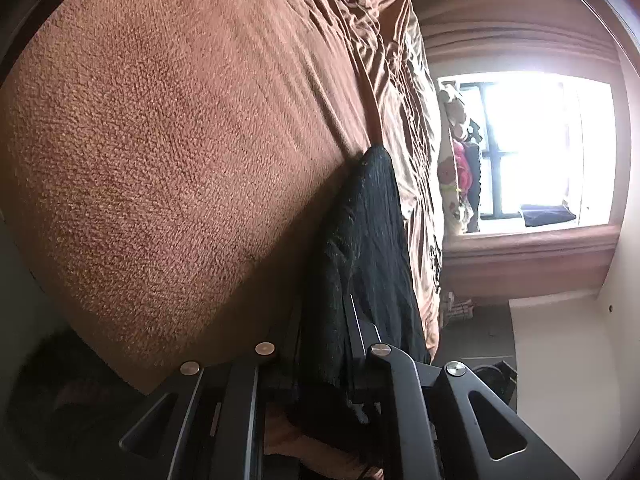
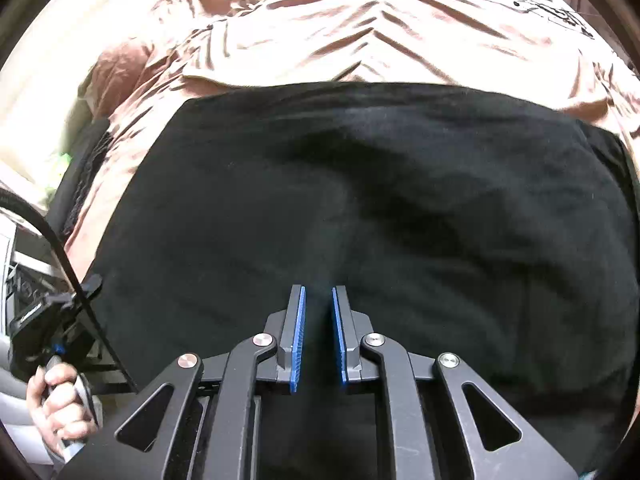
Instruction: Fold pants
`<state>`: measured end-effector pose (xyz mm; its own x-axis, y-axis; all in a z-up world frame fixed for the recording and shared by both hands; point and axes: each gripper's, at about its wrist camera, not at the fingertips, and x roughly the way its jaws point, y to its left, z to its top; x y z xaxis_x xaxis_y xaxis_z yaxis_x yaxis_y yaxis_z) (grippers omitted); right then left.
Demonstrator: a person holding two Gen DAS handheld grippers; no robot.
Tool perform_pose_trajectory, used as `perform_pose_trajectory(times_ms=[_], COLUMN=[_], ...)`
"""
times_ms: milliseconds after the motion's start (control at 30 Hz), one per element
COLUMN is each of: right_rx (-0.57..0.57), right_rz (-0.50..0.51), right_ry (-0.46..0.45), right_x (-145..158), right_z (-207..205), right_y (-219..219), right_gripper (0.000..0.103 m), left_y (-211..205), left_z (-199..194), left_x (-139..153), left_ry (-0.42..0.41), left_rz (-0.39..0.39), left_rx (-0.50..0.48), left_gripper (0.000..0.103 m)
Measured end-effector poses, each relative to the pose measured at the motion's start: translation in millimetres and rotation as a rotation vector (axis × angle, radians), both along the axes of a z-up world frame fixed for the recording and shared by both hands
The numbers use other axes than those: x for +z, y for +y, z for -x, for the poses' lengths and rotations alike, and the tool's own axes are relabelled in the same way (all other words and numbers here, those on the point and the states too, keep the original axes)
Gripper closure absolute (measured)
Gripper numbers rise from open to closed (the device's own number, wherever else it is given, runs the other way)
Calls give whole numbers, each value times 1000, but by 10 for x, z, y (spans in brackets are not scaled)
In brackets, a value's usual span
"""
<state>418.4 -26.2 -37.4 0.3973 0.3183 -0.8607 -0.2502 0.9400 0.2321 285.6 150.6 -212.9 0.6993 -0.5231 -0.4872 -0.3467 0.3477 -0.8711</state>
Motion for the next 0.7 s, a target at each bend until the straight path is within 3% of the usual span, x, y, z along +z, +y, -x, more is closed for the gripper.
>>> perform_pose_trajectory(times_ms=[100,700], right_rx=[-15,-32], right_rz=[10,54], right_ry=[-2,6], right_x=[-10,-115], right_z=[-133,-1030], right_y=[24,139], right_gripper=[93,96], left_y=[-3,-46], left_z=[-32,-165], left_x=[-18,-59], left_ry=[12,42], left_rz=[-6,9], left_rx=[9,45], left_gripper=[84,84])
